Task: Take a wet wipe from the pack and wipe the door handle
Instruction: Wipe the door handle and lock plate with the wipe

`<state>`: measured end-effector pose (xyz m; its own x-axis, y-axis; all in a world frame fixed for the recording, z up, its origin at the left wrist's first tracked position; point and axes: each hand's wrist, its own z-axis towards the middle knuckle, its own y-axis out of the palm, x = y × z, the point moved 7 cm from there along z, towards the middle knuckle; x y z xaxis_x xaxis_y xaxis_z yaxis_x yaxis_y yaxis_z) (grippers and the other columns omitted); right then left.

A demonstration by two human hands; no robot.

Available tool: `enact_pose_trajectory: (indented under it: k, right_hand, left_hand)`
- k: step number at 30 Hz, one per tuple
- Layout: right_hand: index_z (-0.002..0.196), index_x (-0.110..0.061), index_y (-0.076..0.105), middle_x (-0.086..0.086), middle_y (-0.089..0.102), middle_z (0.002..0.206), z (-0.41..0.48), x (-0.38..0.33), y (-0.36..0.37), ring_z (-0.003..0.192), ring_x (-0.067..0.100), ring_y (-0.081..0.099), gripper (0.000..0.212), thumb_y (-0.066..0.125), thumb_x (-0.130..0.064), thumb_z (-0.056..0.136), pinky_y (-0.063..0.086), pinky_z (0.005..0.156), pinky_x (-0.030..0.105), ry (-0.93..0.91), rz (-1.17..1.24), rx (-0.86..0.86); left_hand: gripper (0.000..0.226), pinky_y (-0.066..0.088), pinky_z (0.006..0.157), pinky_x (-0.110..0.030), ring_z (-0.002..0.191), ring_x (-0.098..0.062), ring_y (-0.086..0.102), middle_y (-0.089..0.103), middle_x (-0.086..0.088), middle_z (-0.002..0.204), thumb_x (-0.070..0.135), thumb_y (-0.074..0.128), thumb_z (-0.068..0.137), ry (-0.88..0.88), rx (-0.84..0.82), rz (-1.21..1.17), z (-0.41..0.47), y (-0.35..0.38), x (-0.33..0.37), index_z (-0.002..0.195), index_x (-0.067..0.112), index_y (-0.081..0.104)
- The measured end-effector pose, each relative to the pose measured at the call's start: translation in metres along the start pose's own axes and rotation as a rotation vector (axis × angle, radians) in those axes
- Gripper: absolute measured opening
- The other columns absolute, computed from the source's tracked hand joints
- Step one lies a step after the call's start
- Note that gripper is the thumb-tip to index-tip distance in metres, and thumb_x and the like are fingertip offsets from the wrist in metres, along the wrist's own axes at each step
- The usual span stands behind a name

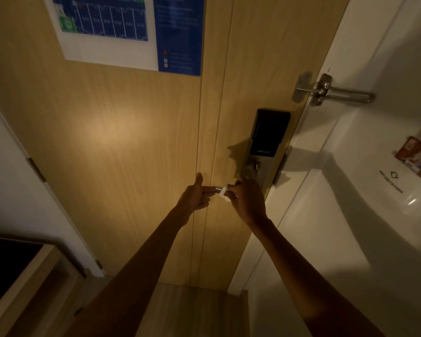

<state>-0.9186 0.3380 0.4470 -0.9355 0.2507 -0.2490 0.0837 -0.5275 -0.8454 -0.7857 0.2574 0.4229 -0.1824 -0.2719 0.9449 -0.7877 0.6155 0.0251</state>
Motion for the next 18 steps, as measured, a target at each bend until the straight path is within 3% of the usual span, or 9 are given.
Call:
enact_pose_trajectory:
  k: [3,5,7,12,15,18]
  right_hand:
    - [0.086,-0.015,0.072,-0.002,0.071,0.088,-0.002,0.016,-0.010,0.083,0.009,0.066,0.028,0.065,-0.042,0.086,0.054,0.073,0.019,0.110,0.189,0.055]
    - [0.085,-0.014,0.071,-0.003,0.072,0.086,-0.008,0.024,-0.013,0.083,0.006,0.066,0.028,0.064,-0.041,0.087,0.050,0.073,0.013,0.158,0.254,0.101]
    - [0.088,-0.016,0.071,-0.003,0.071,0.090,-0.009,0.018,-0.009,0.087,0.007,0.066,0.026,0.061,-0.039,0.090,0.052,0.077,0.016,0.115,0.209,0.110]
    - [0.092,-0.019,0.072,0.002,0.070,0.097,0.011,-0.011,0.001,0.089,0.015,0.066,0.024,0.061,-0.039,0.089,0.052,0.084,0.029,-0.120,-0.057,0.005]
    - [0.095,-0.020,0.072,0.000,0.071,0.097,0.013,-0.006,-0.002,0.094,0.013,0.065,0.028,0.058,-0.043,0.090,0.053,0.085,0.026,-0.152,-0.065,-0.074]
    - [0.105,-0.014,0.069,0.006,0.071,0.103,0.005,-0.005,-0.015,0.099,0.019,0.065,0.026,0.072,-0.027,0.083,0.055,0.084,0.029,-0.124,-0.032,0.031]
  left_hand:
    - [0.068,0.052,0.091,-0.036,0.091,-0.024,0.062,0.070,-0.009,0.094,0.058,0.023,0.096,0.003,-0.015,-0.004,0.003,0.001,0.000,0.101,0.011,0.071]
    - [0.064,0.050,0.076,-0.030,0.080,-0.022,0.058,0.065,-0.011,0.087,0.055,0.024,0.097,0.013,-0.037,-0.035,0.003,0.003,0.001,0.092,0.012,0.072]
    - [0.064,0.042,0.067,-0.024,0.073,-0.019,0.052,0.059,-0.012,0.085,0.054,0.024,0.097,0.018,-0.062,-0.064,0.003,0.004,0.002,0.084,0.014,0.071]
    - [0.064,0.040,0.071,-0.026,0.085,-0.025,0.049,0.056,-0.015,0.092,0.055,0.022,0.097,0.028,-0.094,-0.030,0.001,0.004,0.002,0.081,0.018,0.071]
    - [0.065,0.041,0.067,-0.024,0.074,-0.019,0.051,0.058,-0.010,0.082,0.056,0.022,0.097,0.008,-0.089,-0.045,0.000,0.005,0.003,0.083,0.017,0.072]
    - [0.069,0.040,0.066,-0.023,0.063,-0.014,0.049,0.053,-0.005,0.069,0.055,0.022,0.097,-0.001,-0.088,-0.075,0.003,0.006,0.000,0.096,0.008,0.072]
